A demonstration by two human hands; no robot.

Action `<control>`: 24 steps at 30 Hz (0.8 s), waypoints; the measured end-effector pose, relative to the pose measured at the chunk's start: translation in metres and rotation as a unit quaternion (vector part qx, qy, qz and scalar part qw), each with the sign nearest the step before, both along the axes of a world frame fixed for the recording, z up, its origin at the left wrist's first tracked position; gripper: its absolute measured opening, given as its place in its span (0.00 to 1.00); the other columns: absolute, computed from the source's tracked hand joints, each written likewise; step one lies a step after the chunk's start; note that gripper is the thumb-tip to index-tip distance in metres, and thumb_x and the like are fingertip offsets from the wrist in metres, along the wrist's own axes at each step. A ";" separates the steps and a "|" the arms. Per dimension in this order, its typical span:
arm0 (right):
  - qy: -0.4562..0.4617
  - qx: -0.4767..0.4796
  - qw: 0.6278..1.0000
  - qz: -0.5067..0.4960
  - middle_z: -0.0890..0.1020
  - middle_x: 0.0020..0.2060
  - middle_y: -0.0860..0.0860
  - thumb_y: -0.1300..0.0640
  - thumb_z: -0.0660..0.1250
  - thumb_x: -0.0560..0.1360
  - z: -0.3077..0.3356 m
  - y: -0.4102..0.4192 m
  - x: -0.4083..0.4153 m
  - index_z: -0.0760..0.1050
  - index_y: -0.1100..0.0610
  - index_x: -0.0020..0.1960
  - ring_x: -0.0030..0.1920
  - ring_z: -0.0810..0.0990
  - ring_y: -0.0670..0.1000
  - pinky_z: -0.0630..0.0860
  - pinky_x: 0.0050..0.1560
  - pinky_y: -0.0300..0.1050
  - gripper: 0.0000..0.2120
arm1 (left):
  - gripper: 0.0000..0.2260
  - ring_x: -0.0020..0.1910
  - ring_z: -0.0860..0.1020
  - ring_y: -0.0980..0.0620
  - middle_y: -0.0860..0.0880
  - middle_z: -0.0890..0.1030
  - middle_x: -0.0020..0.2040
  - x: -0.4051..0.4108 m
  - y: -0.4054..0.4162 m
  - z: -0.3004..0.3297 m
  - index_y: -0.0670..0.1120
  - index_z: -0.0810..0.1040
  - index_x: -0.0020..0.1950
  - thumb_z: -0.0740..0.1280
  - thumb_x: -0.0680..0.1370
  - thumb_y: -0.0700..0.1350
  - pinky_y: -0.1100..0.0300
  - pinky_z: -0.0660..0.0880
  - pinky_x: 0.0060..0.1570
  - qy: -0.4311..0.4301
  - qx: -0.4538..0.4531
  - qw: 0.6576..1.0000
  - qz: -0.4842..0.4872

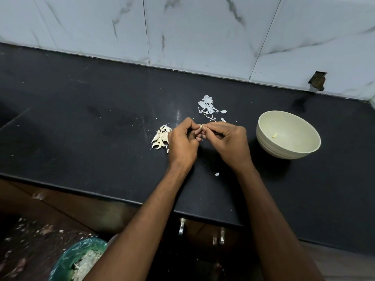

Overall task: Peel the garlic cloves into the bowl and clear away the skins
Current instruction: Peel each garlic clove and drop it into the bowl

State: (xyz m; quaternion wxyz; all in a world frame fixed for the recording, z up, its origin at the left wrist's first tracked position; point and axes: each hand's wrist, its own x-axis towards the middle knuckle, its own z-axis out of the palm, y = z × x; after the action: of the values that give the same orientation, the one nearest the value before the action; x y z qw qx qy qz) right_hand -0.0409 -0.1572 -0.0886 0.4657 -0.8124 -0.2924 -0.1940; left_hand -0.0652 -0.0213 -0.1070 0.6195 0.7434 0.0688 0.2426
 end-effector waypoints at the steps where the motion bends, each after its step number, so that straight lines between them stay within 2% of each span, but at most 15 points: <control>1: -0.007 -0.005 1.000 -0.005 0.88 0.45 0.48 0.65 0.71 0.79 0.000 0.000 0.000 0.88 0.59 0.52 0.47 0.86 0.46 0.84 0.49 0.51 0.07 | 0.12 0.34 0.79 0.65 0.52 0.80 0.36 -0.002 -0.001 0.002 0.39 0.76 0.38 0.66 0.76 0.25 0.72 0.73 0.38 -0.003 0.011 1.000 0.004; 3: -0.018 -0.014 1.000 -0.011 0.88 0.44 0.47 0.65 0.71 0.79 -0.001 0.001 0.000 0.88 0.58 0.51 0.46 0.86 0.46 0.83 0.49 0.51 0.07 | 0.08 0.34 0.77 0.67 0.51 0.80 0.35 -0.004 -0.001 0.004 0.36 0.77 0.40 0.67 0.75 0.25 0.74 0.72 0.37 -0.012 0.036 0.999 0.010; 6: -0.032 -0.026 0.999 -0.023 0.87 0.42 0.47 0.65 0.71 0.79 -0.001 0.003 -0.002 0.87 0.58 0.50 0.44 0.85 0.45 0.82 0.46 0.49 0.07 | 0.07 0.34 0.76 0.66 0.50 0.79 0.34 -0.006 0.000 0.005 0.36 0.78 0.40 0.69 0.75 0.27 0.74 0.69 0.37 -0.027 0.070 0.997 0.018; 10: -0.053 -0.044 0.996 -0.048 0.83 0.37 0.42 0.66 0.71 0.77 -0.001 0.007 -0.003 0.87 0.58 0.47 0.38 0.80 0.37 0.75 0.41 0.35 0.07 | 0.07 0.33 0.73 0.58 0.45 0.80 0.35 -0.008 -0.001 0.006 0.37 0.77 0.39 0.68 0.75 0.28 0.72 0.68 0.34 -0.034 0.097 0.994 0.026; 12: -0.061 -0.055 0.995 -0.062 0.78 0.34 0.38 0.66 0.71 0.77 -0.001 0.008 -0.004 0.86 0.57 0.44 0.35 0.76 0.35 0.70 0.39 0.33 0.07 | 0.07 0.33 0.74 0.52 0.44 0.80 0.34 -0.008 -0.001 0.005 0.38 0.77 0.39 0.67 0.75 0.29 0.65 0.70 0.33 -0.036 0.112 0.993 0.031; 14: -0.063 -0.054 0.994 -0.070 0.79 0.33 0.40 0.65 0.70 0.77 -0.002 0.009 -0.003 0.85 0.57 0.42 0.34 0.76 0.39 0.73 0.36 0.40 0.07 | 0.06 0.34 0.76 0.45 0.44 0.79 0.34 -0.007 -0.001 0.003 0.38 0.77 0.39 0.66 0.74 0.29 0.56 0.72 0.33 -0.039 0.122 0.991 0.030; 16: -0.060 -0.049 0.994 -0.078 0.82 0.33 0.46 0.64 0.70 0.77 -0.003 0.010 -0.002 0.84 0.58 0.41 0.34 0.78 0.47 0.76 0.36 0.49 0.08 | 0.06 0.34 0.76 0.44 0.44 0.79 0.34 -0.008 -0.002 0.003 0.38 0.77 0.40 0.64 0.73 0.29 0.53 0.72 0.34 -0.044 0.126 0.991 0.030; 18: -0.047 -0.032 0.995 -0.077 0.83 0.33 0.48 0.64 0.70 0.77 -0.003 0.011 -0.002 0.85 0.57 0.41 0.34 0.80 0.50 0.77 0.37 0.51 0.08 | 0.06 0.34 0.75 0.45 0.45 0.79 0.34 -0.009 -0.002 0.003 0.38 0.77 0.40 0.65 0.74 0.29 0.58 0.72 0.33 -0.048 0.122 0.991 0.036; 21: -0.012 0.007 0.998 -0.055 0.85 0.35 0.46 0.65 0.71 0.77 0.000 0.009 -0.003 0.86 0.57 0.43 0.36 0.82 0.46 0.80 0.41 0.48 0.08 | 0.07 0.34 0.78 0.53 0.51 0.82 0.35 -0.008 -0.001 0.002 0.41 0.80 0.42 0.68 0.77 0.31 0.64 0.74 0.35 -0.038 0.087 0.995 0.033; 24: 0.053 0.054 0.997 -0.033 0.87 0.36 0.48 0.65 0.72 0.77 0.002 0.007 0.000 0.87 0.57 0.45 0.39 0.85 0.50 0.83 0.46 0.53 0.07 | 0.08 0.38 0.82 0.56 0.55 0.84 0.38 -0.004 0.001 0.001 0.45 0.82 0.45 0.69 0.79 0.33 0.61 0.79 0.42 -0.029 0.036 0.999 0.003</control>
State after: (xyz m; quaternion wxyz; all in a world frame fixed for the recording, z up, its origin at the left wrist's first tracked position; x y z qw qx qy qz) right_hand -0.0411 -0.1506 -0.0871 0.5171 -0.8043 -0.2297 -0.1813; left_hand -0.0694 -0.0208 -0.1059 0.5932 0.7579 0.0442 0.2679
